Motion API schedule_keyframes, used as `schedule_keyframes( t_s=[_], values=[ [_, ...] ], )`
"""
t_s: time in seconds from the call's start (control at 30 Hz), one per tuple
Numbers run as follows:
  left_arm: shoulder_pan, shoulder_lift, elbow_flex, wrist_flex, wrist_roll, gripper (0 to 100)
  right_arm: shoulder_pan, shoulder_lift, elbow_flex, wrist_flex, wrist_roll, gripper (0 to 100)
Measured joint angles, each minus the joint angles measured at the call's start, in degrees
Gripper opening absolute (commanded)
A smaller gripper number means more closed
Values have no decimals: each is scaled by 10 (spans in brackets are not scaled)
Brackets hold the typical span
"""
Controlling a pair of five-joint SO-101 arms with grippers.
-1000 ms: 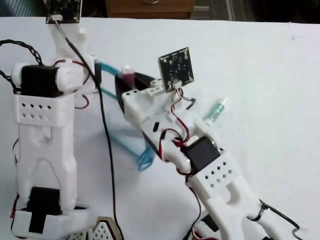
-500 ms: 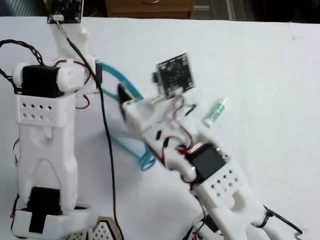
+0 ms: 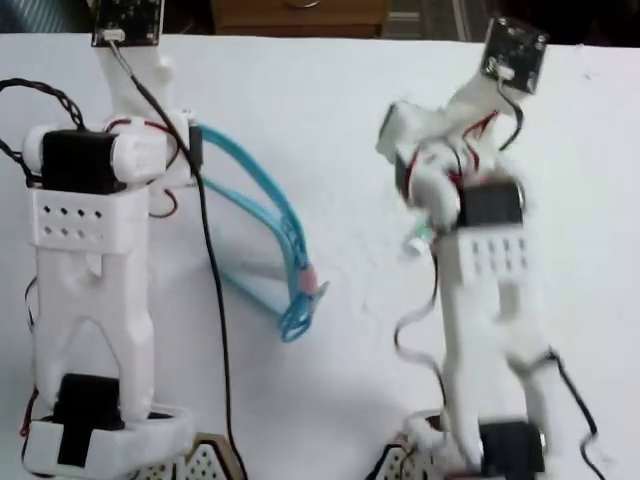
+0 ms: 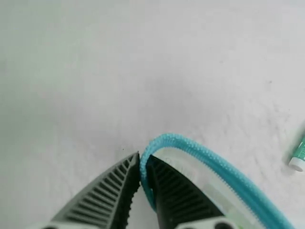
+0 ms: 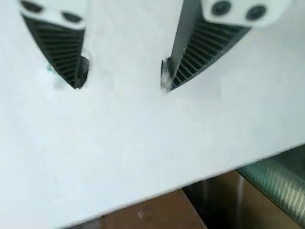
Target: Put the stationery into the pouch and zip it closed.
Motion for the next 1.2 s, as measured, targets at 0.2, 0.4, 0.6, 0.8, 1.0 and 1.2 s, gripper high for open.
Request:
schedule_keyframes(
  t_s=[0.2,0.4,0.6,0.8,1.0,1.2],
  values=[
    [0,0,0,4,0,23,41,244,-122,135,1,241],
    [0,0,0,4,0,23,77,467,-312,236,-1,241],
    [0,0,0,4,0,23,84,651,-521,305,-1,241],
    [0,0,0,4,0,23,89,799,-700,311,-1,239],
    [0,0,0,4,0,23,103,876,-824,345,-3,42],
    [0,0,0,4,0,23,105,882,-850,345,39,17]
  ],
)
